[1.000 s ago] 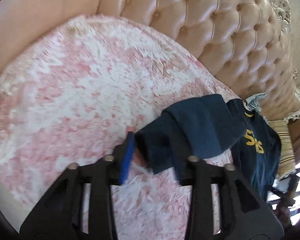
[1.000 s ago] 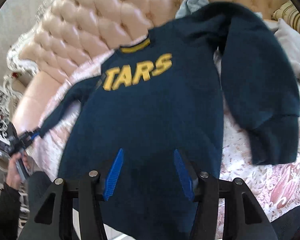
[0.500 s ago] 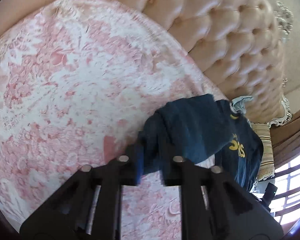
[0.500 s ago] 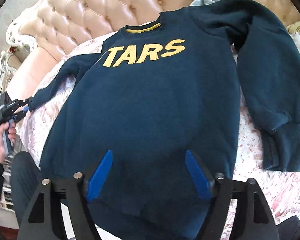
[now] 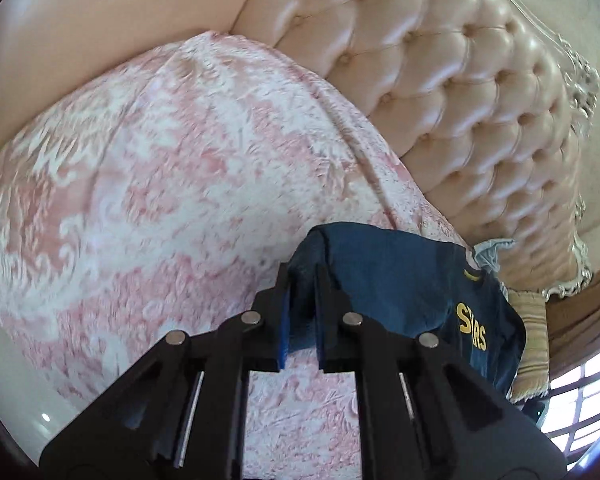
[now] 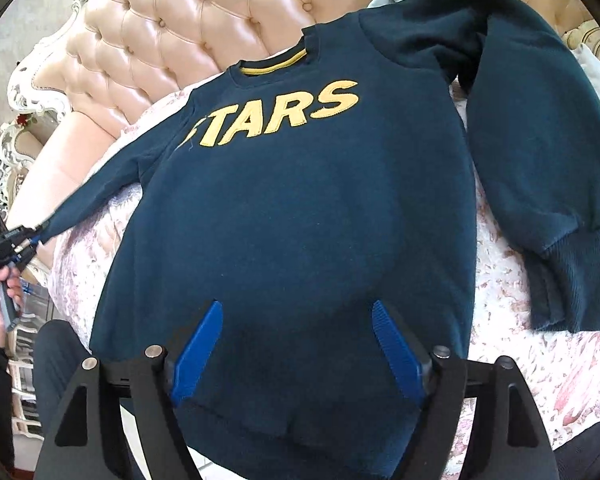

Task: Fold clothes

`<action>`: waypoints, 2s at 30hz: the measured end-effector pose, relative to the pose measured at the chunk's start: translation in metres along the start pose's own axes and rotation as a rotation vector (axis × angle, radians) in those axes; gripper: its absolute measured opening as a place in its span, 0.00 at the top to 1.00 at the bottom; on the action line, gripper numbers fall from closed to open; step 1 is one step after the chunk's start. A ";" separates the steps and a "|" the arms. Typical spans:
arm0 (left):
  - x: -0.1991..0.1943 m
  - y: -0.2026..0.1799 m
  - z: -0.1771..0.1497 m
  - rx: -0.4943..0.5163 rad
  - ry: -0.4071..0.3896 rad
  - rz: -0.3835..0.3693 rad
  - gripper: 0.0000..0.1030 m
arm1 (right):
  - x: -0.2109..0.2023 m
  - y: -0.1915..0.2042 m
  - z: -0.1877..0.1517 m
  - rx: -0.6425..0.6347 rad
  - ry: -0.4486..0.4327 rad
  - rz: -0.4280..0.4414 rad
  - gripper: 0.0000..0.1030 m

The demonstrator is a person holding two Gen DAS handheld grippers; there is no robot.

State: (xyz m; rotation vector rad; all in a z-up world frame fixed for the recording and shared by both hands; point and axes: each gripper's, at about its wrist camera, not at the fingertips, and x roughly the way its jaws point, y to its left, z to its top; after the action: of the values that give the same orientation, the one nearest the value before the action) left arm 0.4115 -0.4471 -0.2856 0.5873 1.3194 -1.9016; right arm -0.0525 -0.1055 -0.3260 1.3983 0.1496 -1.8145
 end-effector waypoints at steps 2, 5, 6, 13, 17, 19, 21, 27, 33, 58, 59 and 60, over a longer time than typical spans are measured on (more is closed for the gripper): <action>0.000 0.003 -0.007 -0.017 -0.003 0.010 0.89 | 0.000 0.000 0.001 0.000 0.002 -0.001 0.24; 0.013 0.013 -0.011 -0.063 0.039 0.050 0.89 | 0.001 0.002 0.002 -0.004 0.001 -0.010 0.24; 0.016 0.018 -0.012 -0.090 0.047 0.054 0.89 | 0.001 0.002 0.002 -0.005 0.001 -0.011 0.24; 0.015 0.017 -0.012 -0.120 0.062 0.122 0.67 | 0.000 0.002 0.001 0.006 -0.016 -0.001 0.23; -0.011 0.008 -0.024 -0.118 -0.008 0.145 0.67 | -0.001 0.000 -0.001 0.011 -0.027 0.018 0.23; -0.030 -0.006 -0.038 -0.097 -0.070 0.116 0.67 | -0.003 -0.001 -0.001 0.020 -0.035 0.032 0.22; -0.043 -0.028 -0.060 -0.048 -0.120 0.041 0.67 | -0.005 -0.003 -0.001 0.034 -0.044 0.047 0.22; -0.027 -0.076 -0.120 0.128 -0.061 -0.168 0.67 | -0.057 -0.038 -0.014 0.228 -0.143 0.062 0.22; -0.023 -0.078 -0.115 0.159 -0.056 -0.181 0.67 | -0.117 -0.101 -0.041 0.345 -0.286 -0.168 0.22; -0.017 -0.063 -0.111 0.072 0.013 -0.153 0.67 | -0.183 -0.131 0.070 0.171 -0.432 -0.416 0.90; -0.017 -0.063 -0.111 0.073 0.014 -0.153 0.67 | -0.193 -0.136 0.082 0.159 -0.444 -0.452 0.90; -0.017 -0.063 -0.111 0.073 0.015 -0.152 0.67 | -0.200 -0.141 0.096 0.141 -0.452 -0.497 0.90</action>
State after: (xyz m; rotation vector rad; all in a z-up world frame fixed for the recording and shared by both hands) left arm 0.3684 -0.3258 -0.2774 0.5526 1.3417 -2.0796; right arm -0.2085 0.0401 -0.1718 1.0627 0.1426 -2.5522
